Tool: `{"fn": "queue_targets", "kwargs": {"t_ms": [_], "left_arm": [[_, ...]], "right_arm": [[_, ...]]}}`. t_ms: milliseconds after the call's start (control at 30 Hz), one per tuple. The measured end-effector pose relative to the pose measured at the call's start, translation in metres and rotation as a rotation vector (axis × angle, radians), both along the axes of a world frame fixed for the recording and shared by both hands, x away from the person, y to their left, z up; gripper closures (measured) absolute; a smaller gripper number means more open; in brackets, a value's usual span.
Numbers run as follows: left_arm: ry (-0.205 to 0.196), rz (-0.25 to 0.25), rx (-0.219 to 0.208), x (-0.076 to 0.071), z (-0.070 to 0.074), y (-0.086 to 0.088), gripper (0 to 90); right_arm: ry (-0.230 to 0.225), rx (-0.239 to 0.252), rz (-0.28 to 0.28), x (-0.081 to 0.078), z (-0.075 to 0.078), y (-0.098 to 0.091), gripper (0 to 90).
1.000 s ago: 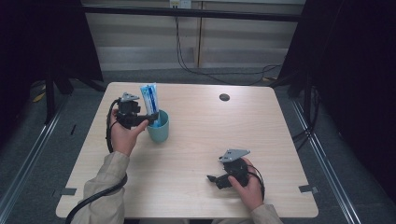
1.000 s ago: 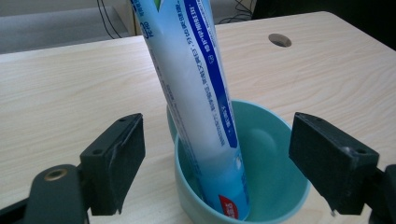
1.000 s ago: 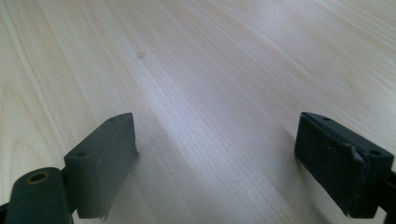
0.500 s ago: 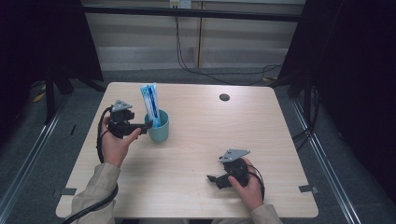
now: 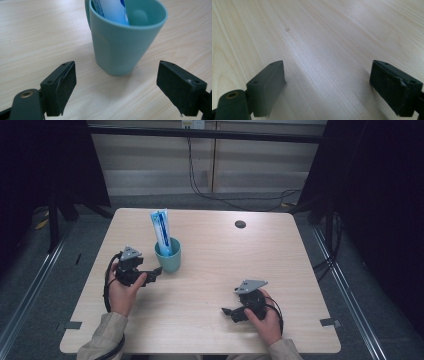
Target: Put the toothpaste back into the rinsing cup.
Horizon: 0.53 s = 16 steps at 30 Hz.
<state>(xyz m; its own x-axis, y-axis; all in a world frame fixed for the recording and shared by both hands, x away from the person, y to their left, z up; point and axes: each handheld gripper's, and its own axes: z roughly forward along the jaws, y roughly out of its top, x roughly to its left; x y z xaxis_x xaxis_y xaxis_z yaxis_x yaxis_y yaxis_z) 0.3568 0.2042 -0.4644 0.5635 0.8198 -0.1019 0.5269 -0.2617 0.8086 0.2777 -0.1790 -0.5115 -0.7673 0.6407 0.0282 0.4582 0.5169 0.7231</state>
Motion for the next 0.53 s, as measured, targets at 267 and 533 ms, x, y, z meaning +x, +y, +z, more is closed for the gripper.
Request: {"fn": "queue_targets", "kwargs": {"t_ms": [267,533], "left_arm": [[0.027,-0.01,0.008,-0.009,-0.024,-0.002,16.4],[0.036,-0.021,0.052,-0.014,-0.033,-0.005,16.7]], "right_arm": [[0.0,0.001,0.001,0.0,0.0,0.0,12.4],[0.0,0.0,0.002,0.0,0.0,0.0,12.4]]}}
